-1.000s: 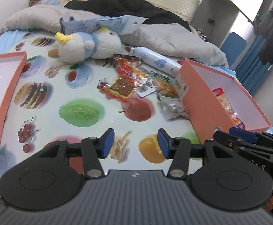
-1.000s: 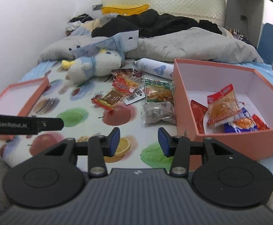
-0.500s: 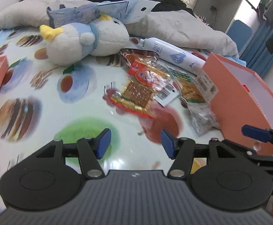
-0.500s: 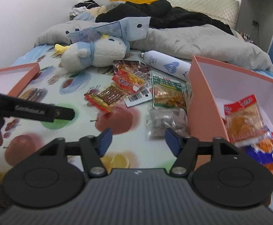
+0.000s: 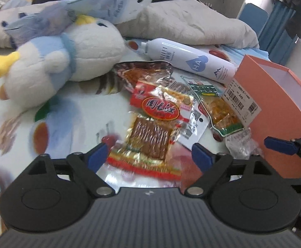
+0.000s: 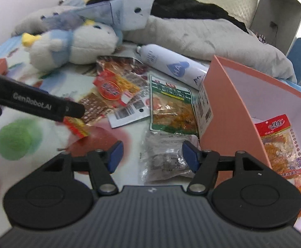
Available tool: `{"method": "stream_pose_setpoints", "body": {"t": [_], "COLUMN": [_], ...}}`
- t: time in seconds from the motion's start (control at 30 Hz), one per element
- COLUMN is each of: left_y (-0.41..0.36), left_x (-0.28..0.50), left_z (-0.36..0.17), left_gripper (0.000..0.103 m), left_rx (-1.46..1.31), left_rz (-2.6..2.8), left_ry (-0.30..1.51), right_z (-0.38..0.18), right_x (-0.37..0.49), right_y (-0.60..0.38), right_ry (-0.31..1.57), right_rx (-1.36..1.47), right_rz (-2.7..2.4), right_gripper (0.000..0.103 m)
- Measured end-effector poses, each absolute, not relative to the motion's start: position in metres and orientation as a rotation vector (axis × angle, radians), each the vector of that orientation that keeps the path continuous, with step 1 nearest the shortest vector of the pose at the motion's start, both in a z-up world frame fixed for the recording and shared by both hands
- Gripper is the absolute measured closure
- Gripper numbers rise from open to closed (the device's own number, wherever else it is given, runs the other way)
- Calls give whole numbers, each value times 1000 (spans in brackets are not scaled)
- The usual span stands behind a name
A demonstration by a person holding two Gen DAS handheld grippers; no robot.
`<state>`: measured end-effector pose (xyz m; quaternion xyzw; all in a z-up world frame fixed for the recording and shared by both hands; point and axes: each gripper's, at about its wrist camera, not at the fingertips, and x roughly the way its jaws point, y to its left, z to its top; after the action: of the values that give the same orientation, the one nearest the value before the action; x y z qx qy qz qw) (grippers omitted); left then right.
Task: Organize snacks
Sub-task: 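Lower the left gripper onto the red-labelled dried tofu packet and close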
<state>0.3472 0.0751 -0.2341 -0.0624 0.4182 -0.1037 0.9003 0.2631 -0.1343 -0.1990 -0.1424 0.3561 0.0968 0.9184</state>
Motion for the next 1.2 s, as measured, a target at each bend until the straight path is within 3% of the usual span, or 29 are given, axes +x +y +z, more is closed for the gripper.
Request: {"method": "stream_pose_setpoints", "body": {"t": [0.67,1.2], "left_y": [39,43], "left_x": [392,337], "left_z": [-266,-258], "left_gripper": [10,35], "left_rx": [121,77], "left_rz": [-251,-199], "left_ry": [895,917], "right_z": [-225,-216], "right_x": [282,253], "right_y": [-138,-144], "right_ry": [833,807], "right_rx": [-301,-323], "right_rz": [198,251], "right_gripper": [37,68]}}
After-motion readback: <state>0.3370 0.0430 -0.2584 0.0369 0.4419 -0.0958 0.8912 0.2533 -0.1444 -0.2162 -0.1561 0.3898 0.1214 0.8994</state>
